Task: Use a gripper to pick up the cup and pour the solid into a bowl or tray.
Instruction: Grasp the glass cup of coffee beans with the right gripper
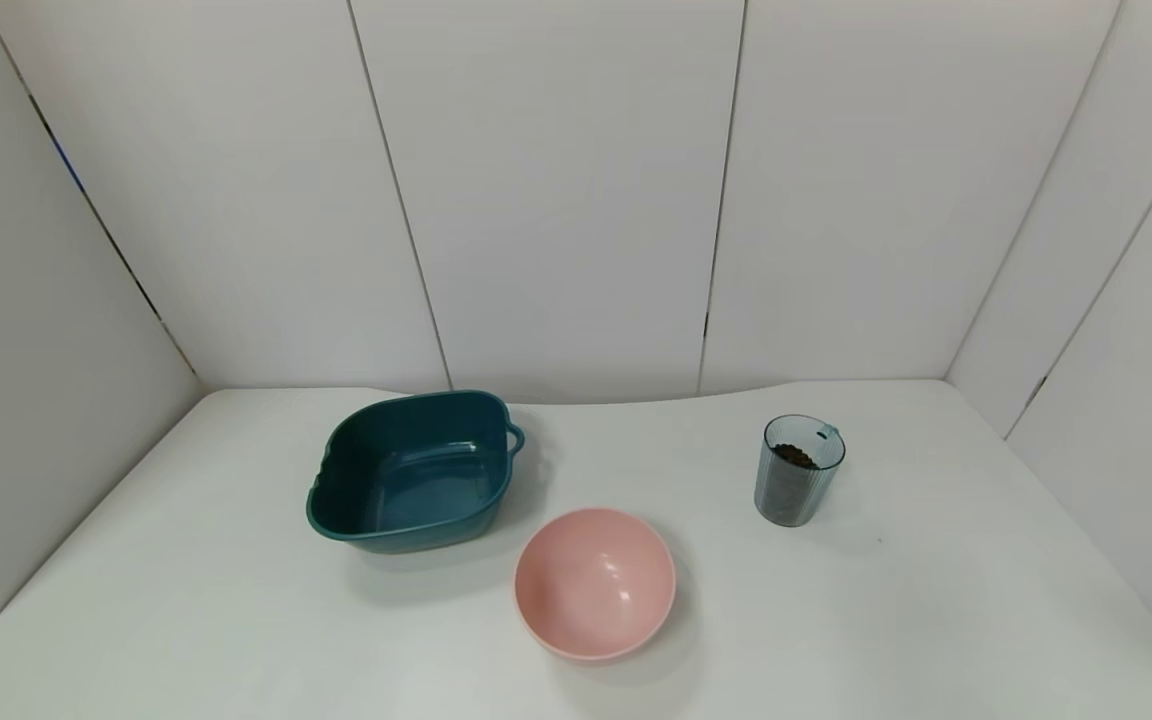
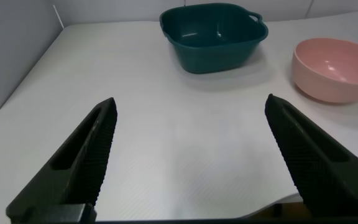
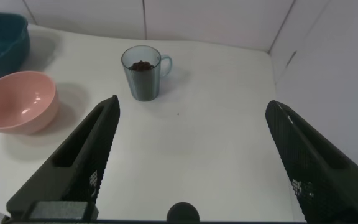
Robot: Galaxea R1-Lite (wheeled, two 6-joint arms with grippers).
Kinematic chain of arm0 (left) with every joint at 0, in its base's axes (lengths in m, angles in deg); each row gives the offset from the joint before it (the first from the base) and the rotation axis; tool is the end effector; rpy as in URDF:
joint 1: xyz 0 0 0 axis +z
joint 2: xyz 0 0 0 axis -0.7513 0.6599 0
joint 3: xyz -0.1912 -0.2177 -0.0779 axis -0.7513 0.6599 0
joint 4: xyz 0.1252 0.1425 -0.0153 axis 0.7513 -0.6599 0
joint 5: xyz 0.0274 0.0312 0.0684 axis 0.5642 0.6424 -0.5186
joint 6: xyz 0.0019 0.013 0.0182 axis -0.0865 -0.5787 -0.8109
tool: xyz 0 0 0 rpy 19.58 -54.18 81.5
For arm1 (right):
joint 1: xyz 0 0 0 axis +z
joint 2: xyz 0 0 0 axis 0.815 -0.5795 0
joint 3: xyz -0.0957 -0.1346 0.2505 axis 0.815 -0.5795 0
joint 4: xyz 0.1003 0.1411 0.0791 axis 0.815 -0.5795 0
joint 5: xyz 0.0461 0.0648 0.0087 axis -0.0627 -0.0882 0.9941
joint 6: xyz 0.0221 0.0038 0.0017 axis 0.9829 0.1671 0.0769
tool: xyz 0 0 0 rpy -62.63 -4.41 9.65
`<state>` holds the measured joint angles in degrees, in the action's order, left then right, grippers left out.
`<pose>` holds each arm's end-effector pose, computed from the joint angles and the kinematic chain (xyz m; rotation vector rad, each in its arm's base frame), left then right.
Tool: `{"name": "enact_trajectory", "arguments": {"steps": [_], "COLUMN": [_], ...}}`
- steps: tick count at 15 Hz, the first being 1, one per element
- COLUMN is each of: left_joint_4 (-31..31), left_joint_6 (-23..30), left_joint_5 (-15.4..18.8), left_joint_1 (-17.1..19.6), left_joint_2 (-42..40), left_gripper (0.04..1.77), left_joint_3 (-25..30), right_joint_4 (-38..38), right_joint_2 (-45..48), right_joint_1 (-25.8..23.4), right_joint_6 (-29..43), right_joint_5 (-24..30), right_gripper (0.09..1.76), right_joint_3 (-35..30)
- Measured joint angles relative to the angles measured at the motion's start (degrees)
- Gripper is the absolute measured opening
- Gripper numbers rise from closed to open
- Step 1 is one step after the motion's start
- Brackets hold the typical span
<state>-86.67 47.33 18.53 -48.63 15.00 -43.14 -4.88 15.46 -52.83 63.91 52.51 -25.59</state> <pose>-0.0231 0.0000 0.0761 -0.0028 -0.0039 0.0004 0.0593 0.0049 0.2292 -0.0459 0.1489 0.1696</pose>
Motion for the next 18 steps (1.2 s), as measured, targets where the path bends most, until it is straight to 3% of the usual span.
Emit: {"name": "enact_trajectory", "arguments": {"steps": [6, 10, 18], "left_joint_4": [0.00, 0.00, 0.00], "left_joint_6": [0.00, 0.00, 0.00], "left_joint_5": [0.02, 0.02, 0.02], "left_joint_1": [0.00, 0.00, 0.00], "left_joint_2": [0.00, 0.00, 0.00], "left_gripper": [1.72, 1.72, 1.72], "left_joint_3": [0.00, 0.00, 0.00], "right_joint_4": [5.49, 7.77, 34.10], "right_joint_2": [-19.71, -28.54, -48.26], "right_joint_1": [7.50, 9.40, 12.11], "right_joint_6": [-0.13, -0.28, -0.16], "right_joint_5": [0.63, 0.55, 0.09], "right_gripper": [1.71, 1.71, 1.71], "right_joint_3": [1.12, -1.16, -9.46]}}
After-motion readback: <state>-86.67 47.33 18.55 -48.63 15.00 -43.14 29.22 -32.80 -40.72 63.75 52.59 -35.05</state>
